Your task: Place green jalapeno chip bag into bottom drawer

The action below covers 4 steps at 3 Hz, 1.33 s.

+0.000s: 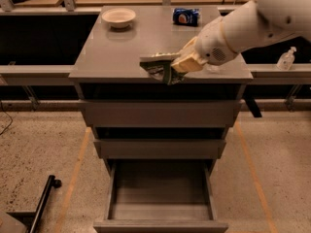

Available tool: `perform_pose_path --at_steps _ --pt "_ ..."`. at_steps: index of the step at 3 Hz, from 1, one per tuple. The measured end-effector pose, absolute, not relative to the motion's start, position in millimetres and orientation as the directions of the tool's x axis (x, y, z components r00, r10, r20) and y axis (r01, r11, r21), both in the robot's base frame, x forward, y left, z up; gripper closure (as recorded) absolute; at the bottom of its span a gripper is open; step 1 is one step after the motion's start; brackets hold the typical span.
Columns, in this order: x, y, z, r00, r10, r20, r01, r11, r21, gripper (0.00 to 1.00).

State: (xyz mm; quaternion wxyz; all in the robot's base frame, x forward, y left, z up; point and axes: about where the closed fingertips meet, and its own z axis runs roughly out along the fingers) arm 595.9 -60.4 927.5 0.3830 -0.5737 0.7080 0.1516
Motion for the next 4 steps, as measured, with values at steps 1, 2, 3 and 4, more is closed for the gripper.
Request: perform_pose_path --at_steps 1,2,3,4 --pt "540 -60 931 -0.028 -0.724 -0.690 -0.965 0.200 -0.171 1.00" --pt "495 -62 908 -0.074 -0.719 -0.691 -0.986 0.155 -0.055 1.00" --pt "490 -62 903 -0.085 -0.720 -0.689 -0.988 0.152 -0.037 1.00" --pt "493 -57 906 -0.056 -0.737 -0.673 -0.990 0.130 -0.060 1.00"
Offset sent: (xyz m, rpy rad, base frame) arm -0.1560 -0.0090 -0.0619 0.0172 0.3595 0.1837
